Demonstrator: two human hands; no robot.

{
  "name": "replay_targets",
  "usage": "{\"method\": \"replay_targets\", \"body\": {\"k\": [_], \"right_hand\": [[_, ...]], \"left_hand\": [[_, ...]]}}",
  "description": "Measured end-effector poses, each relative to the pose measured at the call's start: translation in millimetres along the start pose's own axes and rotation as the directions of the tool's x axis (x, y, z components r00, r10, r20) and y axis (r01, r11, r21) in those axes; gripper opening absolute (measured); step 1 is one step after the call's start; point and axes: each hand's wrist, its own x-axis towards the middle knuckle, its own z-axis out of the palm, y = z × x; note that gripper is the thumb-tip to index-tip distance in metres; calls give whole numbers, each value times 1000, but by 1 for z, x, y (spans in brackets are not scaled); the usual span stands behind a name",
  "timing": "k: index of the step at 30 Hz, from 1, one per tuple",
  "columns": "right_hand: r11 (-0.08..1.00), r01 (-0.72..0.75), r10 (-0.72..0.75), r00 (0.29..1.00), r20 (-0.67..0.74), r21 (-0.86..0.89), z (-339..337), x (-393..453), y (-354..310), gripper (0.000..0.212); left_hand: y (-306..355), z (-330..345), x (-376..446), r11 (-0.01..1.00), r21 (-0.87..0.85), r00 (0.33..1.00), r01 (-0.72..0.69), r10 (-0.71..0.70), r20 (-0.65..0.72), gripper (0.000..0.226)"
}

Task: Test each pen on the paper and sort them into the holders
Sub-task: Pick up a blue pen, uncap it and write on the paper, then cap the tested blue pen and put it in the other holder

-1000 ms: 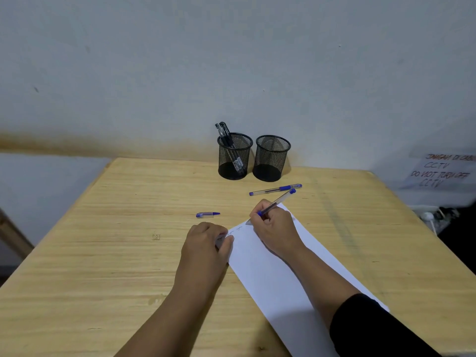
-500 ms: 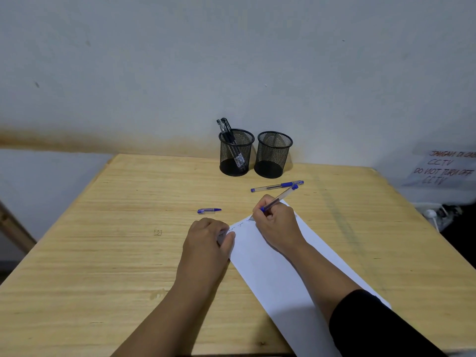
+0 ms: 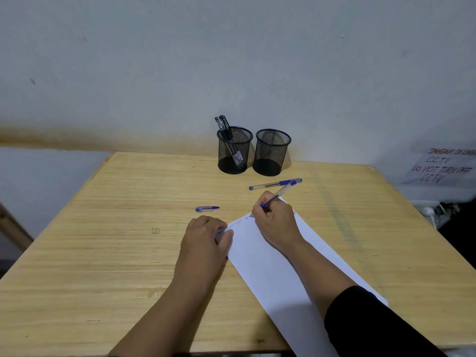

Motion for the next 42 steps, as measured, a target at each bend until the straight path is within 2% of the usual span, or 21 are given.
{"method": "replay_targets", "body": {"k": [14,16,19,22,26,30,34,42], "right_hand": [[1000,-19,19,1000,5,-19,2,2,2,12],[993,-79,81,996,-20,85,1,3,4,13],[919,-163,199,978,-66,359,-5,5,3,14],[850,-210,259,965,-35,483,-13,3,-2,14],[760,-249,290,957,30,601,-18,0,-10,20],[740,-207,232,972,45,640,-23,-3,-21,15],[757,-143,150,988,43,638,-27,-4,-33,13],[724,-64,64,998,25,687,-35,-7,-46,17]], "left_hand": [[2,-2,0,1000,-3,1000,0,0,21,15],[4,-7,3,997,-71,999,43,-44,-19,12],[-1,-16,18,988,-117,987,99,-113,-117,22],[-15,-16,35,993,-25,992,116,-117,-41,32],[-27,-14,47,993,75,994,88,-92,53,19],[-11,-20,52,993,-69,994,98,-95,53,11],[16,-25,51,965,-237,992,117,-102,73,16],[46,-38,49,939,-337,995,75,-49,84,17]]}}
